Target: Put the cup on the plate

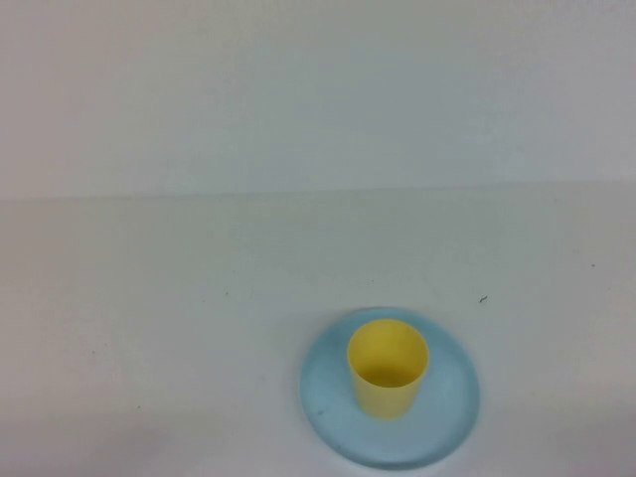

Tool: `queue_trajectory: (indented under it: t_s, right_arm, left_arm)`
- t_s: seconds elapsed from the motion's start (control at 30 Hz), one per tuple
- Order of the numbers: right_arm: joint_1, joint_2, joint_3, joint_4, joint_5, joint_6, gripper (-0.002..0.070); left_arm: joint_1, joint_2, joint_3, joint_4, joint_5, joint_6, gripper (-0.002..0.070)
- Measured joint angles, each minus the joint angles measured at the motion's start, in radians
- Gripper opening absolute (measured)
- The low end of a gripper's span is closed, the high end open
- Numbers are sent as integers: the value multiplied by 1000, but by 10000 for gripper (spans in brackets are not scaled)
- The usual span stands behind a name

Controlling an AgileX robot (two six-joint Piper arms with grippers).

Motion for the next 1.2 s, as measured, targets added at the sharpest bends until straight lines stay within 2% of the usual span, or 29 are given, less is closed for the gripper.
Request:
queue_trajectory:
  t_s: [1.2]
  right_arm:
    - [0,0,0,9,-18,-13,2]
  left_arm:
    - [0,0,0,3,-4,0,1]
